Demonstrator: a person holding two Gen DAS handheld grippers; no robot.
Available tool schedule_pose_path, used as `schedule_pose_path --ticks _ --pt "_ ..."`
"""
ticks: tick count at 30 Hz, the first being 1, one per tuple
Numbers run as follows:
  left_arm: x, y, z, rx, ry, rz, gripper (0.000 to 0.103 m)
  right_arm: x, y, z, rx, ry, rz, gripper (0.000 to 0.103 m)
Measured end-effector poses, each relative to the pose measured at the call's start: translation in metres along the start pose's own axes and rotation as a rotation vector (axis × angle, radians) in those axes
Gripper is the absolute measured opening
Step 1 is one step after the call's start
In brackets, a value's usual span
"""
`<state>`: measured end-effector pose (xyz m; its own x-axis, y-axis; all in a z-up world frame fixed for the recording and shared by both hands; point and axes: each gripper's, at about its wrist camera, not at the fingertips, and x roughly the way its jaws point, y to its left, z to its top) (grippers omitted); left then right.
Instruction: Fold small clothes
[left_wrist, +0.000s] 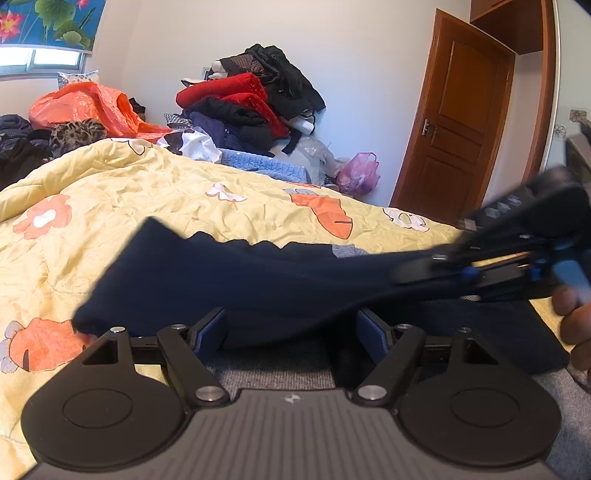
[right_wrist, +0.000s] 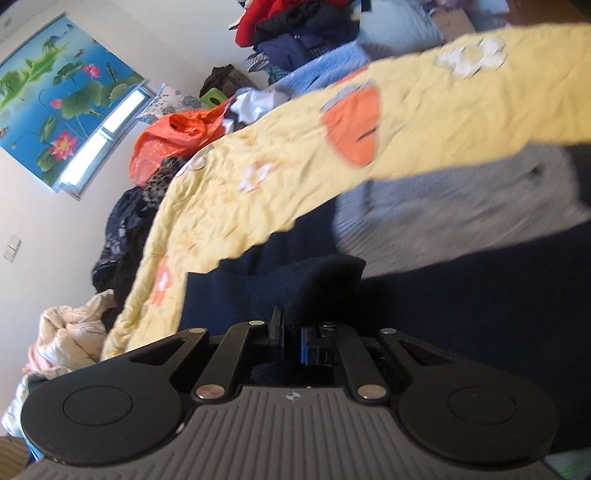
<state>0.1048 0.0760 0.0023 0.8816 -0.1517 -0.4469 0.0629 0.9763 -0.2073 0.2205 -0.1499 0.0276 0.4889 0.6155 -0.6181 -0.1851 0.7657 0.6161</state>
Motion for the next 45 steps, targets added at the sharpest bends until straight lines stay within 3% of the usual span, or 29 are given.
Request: schedule_pose_path --ticks 6,15,28,45 --pt "0.000 0.000 -0.001 0.001 0.001 0.009 0.077 -0.050 -0.047 0.014 0.001 -0.048 -0.079 0.016" --pt "0.002 -0.002 0.000 0.008 0.011 0.024 0.077 -0.087 -0.100 0.010 0.026 -0.085 -0.178 0.016" --pt "0.004 -0.003 0.000 0.015 0.019 0.036 0.077 -0.114 -0.138 0.003 0.062 -0.124 -0.223 0.016" --pt "0.005 -0.003 0.000 0.014 0.023 0.039 0.077 -0.104 -0.148 -0.011 0.042 -0.117 -0.255 0.015"
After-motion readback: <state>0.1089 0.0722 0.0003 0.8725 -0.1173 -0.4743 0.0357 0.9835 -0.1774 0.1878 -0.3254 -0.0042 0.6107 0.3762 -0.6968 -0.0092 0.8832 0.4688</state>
